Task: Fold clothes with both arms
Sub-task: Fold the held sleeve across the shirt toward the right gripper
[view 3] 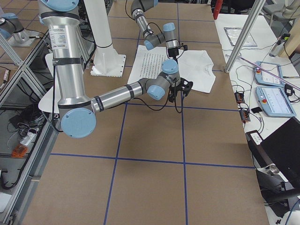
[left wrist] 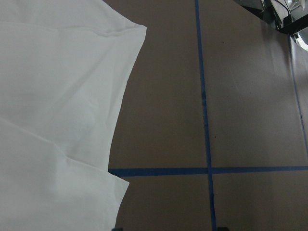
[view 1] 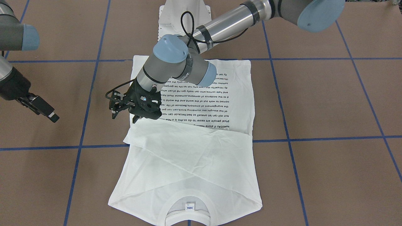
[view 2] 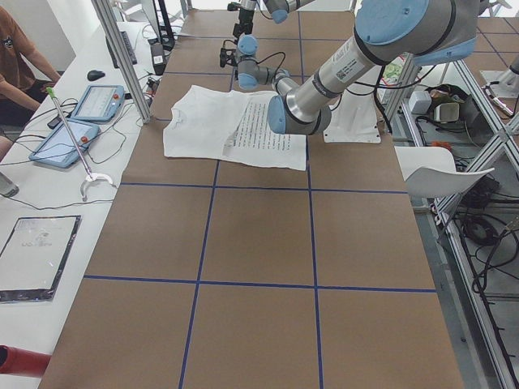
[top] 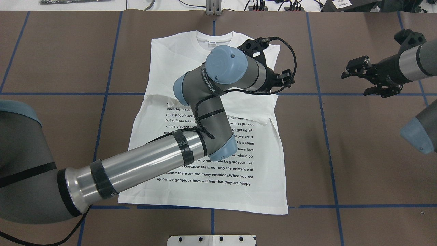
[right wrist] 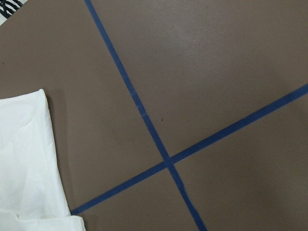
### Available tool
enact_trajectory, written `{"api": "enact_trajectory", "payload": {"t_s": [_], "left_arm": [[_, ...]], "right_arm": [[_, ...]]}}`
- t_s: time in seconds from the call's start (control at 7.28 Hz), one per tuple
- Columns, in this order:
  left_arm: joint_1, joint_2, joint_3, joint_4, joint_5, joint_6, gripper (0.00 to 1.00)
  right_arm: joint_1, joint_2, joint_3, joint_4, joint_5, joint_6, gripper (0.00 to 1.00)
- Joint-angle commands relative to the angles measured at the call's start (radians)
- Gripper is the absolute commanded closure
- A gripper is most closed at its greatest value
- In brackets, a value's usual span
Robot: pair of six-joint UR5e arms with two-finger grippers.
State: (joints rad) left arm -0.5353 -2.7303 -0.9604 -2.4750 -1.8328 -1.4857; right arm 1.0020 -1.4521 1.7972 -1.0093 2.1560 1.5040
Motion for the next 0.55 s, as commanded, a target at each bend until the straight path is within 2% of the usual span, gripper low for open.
{"api": "enact_trajectory", "payload": {"t_s": [0.0,0.27,0.41], "left_arm": [[-0.021,0.16,-0.226,0.083,-0.104,-0.004,0.29],[-0.06,0.392,-0.473,0.158,-0.115,0.109,0.32],[-0.077,0.487,-0.624,0.273,-0.121,0.199,0.32]], "right_arm": [[-0.151,0.015,0.077,-0.008,-0.089,0.164,0.0],[-0.381,0.001,0.173,-0.055,-0.303,0.361,0.0],[-0.466,0.004,0.259,-0.195,-0.347,0.424,0.0]]}}
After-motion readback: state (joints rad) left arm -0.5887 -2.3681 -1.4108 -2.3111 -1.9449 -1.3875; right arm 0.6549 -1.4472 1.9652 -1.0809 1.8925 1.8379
